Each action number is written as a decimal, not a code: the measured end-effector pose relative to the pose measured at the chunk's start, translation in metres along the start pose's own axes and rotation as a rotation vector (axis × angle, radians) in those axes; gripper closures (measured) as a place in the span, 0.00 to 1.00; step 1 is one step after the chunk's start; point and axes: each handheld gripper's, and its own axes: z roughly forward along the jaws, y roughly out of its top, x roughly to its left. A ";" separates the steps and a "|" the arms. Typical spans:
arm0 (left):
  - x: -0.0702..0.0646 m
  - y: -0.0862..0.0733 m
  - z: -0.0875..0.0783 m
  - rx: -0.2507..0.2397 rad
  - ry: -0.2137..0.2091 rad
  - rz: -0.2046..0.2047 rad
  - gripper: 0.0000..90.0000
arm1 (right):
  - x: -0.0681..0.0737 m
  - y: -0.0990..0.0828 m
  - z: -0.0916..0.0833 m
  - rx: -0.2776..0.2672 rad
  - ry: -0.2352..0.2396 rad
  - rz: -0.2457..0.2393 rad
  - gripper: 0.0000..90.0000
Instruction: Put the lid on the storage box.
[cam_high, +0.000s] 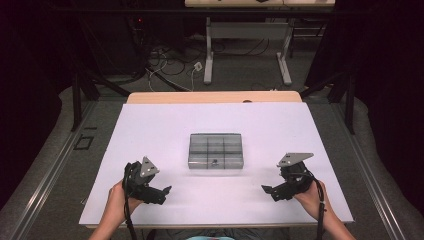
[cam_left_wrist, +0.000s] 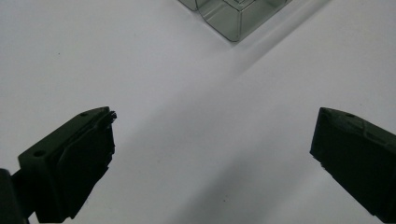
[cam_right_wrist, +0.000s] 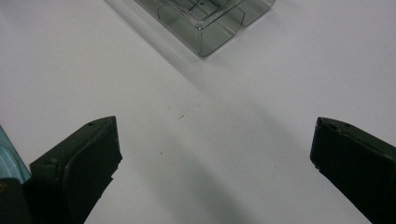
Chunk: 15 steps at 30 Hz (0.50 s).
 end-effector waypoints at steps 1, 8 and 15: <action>0.000 0.000 -0.001 0.007 -0.007 0.005 0.00 | 0.000 -0.001 0.000 -0.001 -0.002 -0.002 0.02; -0.003 -0.008 -0.002 -0.008 -0.009 -0.009 0.00 | 0.001 -0.008 -0.003 0.008 -0.009 0.000 0.01; -0.003 -0.016 -0.003 0.001 -0.012 -0.009 0.00 | 0.001 -0.014 -0.006 0.009 -0.011 0.006 0.01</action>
